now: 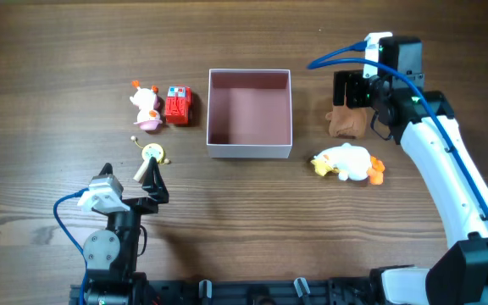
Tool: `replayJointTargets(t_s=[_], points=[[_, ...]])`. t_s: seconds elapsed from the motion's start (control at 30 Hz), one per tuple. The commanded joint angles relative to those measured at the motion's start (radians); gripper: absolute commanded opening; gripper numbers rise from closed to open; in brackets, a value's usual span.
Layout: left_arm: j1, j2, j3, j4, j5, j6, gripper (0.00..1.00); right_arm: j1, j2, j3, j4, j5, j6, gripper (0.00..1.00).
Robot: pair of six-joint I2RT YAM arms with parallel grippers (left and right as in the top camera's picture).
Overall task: Pack container
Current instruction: 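Reach the right gripper to the brown plush bear and grasp it, then carry the bear left with the right gripper and lower it into the box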
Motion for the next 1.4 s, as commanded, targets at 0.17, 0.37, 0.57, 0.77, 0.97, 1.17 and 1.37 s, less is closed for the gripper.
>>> replayJointTargets(t_s=[0.17, 0.37, 0.57, 0.77, 0.97, 1.17, 1.37], points=[[0.006, -0.008, -0.01, 0.002, 0.012, 0.016, 1.0, -0.005, 0.081, 0.011, -0.005, 0.008, 0.015, 1.0], [0.006, -0.008, -0.01, 0.002, 0.012, 0.016, 1.0, -0.005, 0.23, 0.011, -0.006, 0.058, 0.135, 1.0], [0.006, -0.008, -0.01, 0.002, 0.011, 0.016, 1.0, -0.005, 0.318, 0.011, -0.032, 0.067, 0.201, 0.71], [0.006, -0.008, -0.01, 0.002, 0.011, 0.016, 1.0, -0.005, 0.277, 0.011, -0.069, 0.068, 0.194, 0.06], [0.006, -0.008, -0.01, 0.002, 0.012, 0.016, 1.0, 0.004, 0.143, 0.071, -0.113, 0.063, 0.179, 0.04], [0.006, -0.008, -0.01, 0.002, 0.012, 0.016, 1.0, 0.093, -0.064, 0.18, -0.119, 0.063, 0.175, 0.04], [0.006, -0.008, -0.01, 0.002, 0.012, 0.016, 1.0, 0.322, -0.17, 0.183, -0.021, 0.071, 0.288, 0.04]])
